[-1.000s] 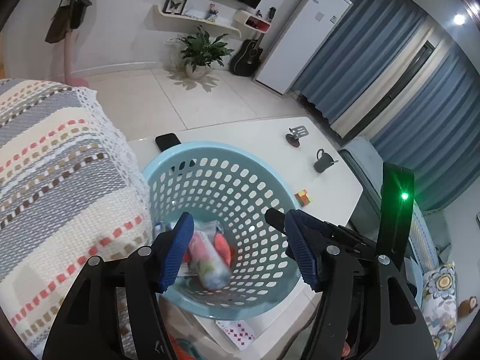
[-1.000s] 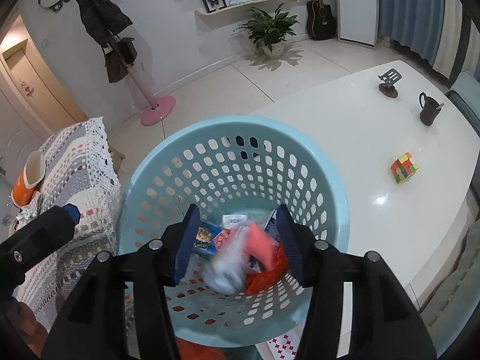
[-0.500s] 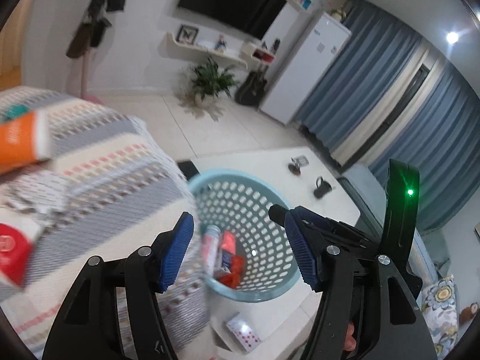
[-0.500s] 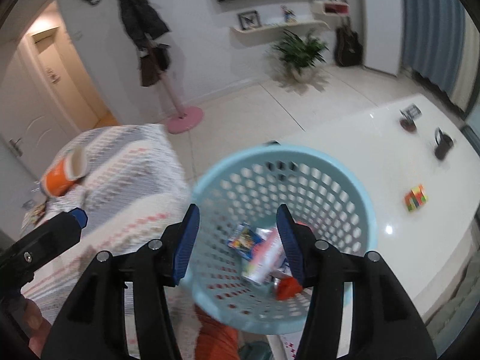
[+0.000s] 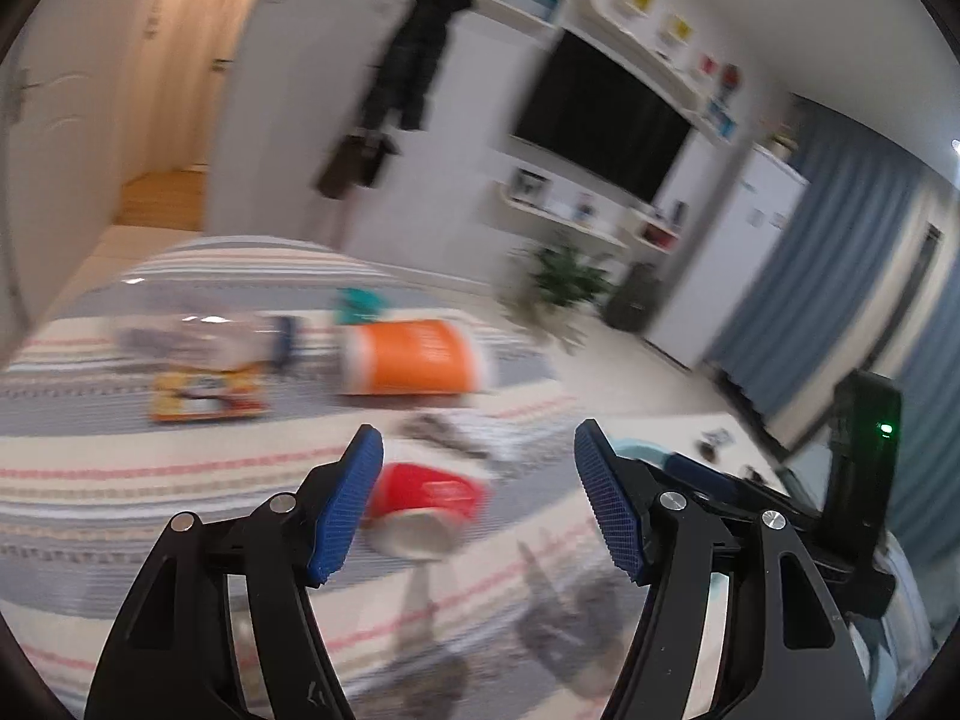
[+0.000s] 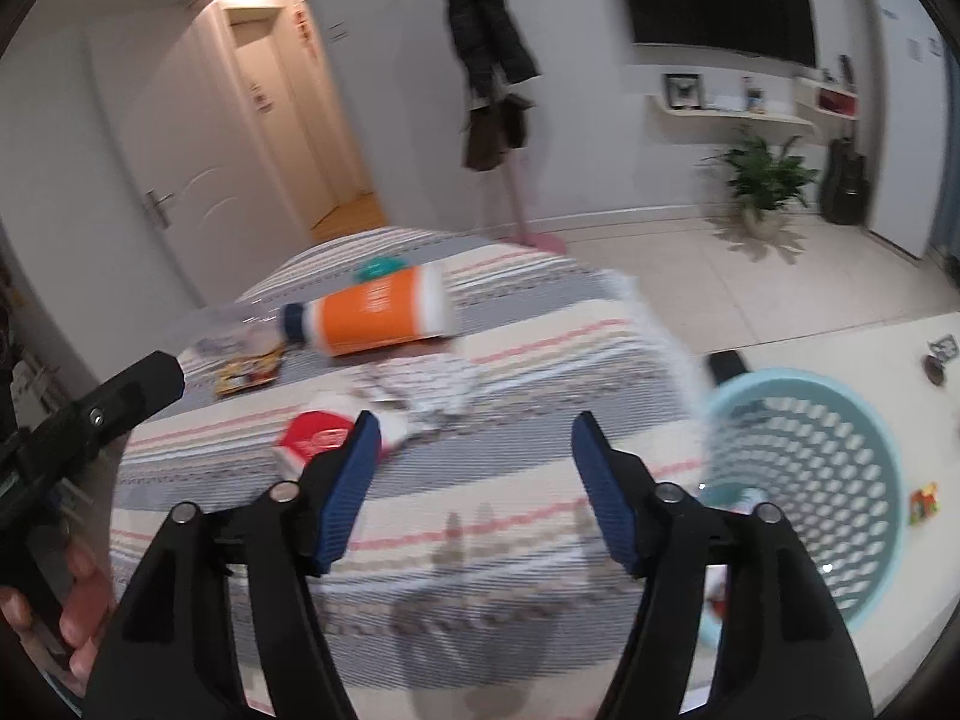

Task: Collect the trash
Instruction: 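Move both tools back over the bed toward the red paper cup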

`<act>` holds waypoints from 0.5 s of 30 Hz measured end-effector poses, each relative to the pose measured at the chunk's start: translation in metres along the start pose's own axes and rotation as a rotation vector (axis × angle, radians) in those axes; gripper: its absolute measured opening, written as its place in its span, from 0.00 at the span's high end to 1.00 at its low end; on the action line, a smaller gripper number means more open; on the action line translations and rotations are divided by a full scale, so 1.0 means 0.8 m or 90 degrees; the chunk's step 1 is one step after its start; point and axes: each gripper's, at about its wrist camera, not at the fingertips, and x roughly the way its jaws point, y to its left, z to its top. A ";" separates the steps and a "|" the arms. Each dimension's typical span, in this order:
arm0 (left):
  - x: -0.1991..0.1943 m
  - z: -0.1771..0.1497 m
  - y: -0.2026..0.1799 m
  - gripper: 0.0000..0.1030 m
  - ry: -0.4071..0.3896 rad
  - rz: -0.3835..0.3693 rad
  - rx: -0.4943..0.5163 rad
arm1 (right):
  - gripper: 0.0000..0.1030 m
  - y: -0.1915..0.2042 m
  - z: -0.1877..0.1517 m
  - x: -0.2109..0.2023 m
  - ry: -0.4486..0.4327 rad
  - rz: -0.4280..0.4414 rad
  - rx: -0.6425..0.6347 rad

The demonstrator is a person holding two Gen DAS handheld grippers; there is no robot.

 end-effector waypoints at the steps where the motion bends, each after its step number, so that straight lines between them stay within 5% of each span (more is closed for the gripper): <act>1: -0.007 -0.001 0.018 0.37 -0.004 0.019 -0.011 | 0.30 0.012 -0.002 0.008 0.007 0.007 -0.002; 7: -0.028 -0.002 0.110 0.37 -0.005 0.089 -0.079 | 0.18 0.066 -0.020 0.057 0.072 0.045 0.004; 15: -0.029 0.040 0.191 0.24 -0.008 0.116 -0.095 | 0.18 0.105 -0.028 0.114 0.120 -0.012 0.060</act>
